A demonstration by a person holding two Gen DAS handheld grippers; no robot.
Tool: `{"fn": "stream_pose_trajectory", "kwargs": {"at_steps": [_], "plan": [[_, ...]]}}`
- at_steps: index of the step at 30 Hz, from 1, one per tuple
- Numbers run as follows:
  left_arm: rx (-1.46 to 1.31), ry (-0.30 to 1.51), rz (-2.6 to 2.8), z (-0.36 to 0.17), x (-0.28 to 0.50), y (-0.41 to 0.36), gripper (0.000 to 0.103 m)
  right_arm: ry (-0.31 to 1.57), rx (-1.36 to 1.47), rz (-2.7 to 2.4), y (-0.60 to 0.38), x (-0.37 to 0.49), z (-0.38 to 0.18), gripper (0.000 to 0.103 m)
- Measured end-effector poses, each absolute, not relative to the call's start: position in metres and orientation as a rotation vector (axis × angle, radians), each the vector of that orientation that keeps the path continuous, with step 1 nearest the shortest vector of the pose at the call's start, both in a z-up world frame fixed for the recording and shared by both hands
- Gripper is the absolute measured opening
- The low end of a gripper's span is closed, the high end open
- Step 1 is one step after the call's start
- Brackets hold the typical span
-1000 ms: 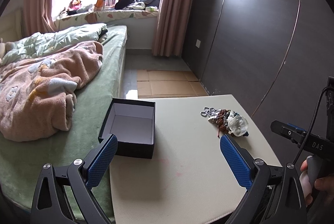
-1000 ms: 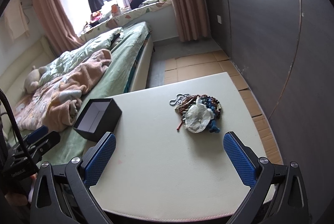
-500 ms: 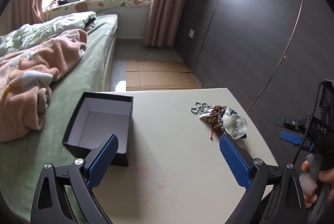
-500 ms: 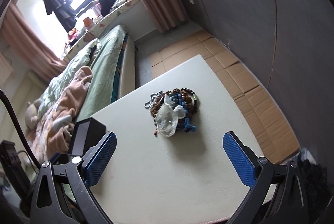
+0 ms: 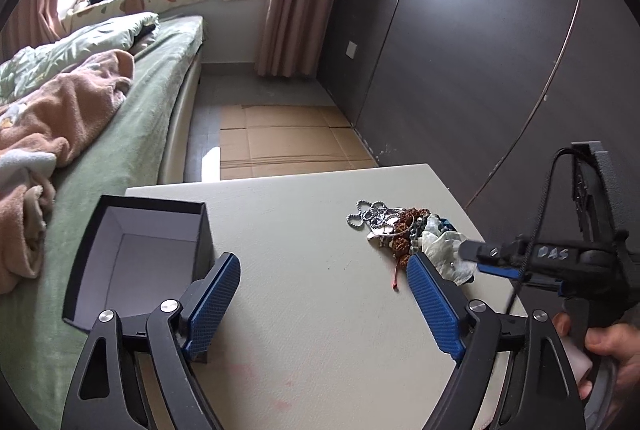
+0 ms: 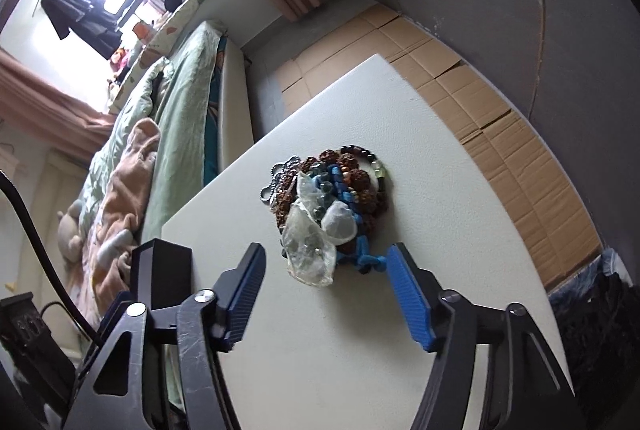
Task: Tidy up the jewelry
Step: 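Grasp the white cloth pouch with the right gripper while the left gripper grasps a blue bead strand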
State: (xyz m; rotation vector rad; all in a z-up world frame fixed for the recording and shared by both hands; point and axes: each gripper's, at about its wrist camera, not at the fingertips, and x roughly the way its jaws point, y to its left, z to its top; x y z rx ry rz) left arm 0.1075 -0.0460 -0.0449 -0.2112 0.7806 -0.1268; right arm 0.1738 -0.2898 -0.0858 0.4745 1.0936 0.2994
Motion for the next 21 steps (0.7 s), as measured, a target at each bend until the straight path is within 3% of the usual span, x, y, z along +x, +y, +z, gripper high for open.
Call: {"fn": "stream_pose_trajectory", "kwargs": {"at_steps": [3, 5, 12, 16, 21], "plan": [[-0.234, 0.792, -0.147, -0.048, 0.116, -0.049, 0.083, 1.138, 0.423, 0.274, -0.277, 0.184, -0.095, 0.041], [-0.246, 0.800, -0.153, -0.050, 0.121, -0.050, 0.083, 1.157, 0.438, 0.287, -0.275, 0.188, -0.100, 0.007], [-0.222, 0.799, -0.168, -0.051, 0.136, -0.067, 0.083, 1.014, 0.519, 0.378, -0.288, 0.179, -0.072, 0.003], [-0.222, 0.842, -0.195, -0.056, 0.146, -0.079, 0.072, 0.958, 0.552, 0.349, -0.305, 0.178, -0.059, 0.003], [-0.163, 0.860, -0.234, -0.055, 0.150, -0.107, 0.067, 0.912, 0.632, 0.326, -0.325, 0.179, -0.050, 0.003]]}}
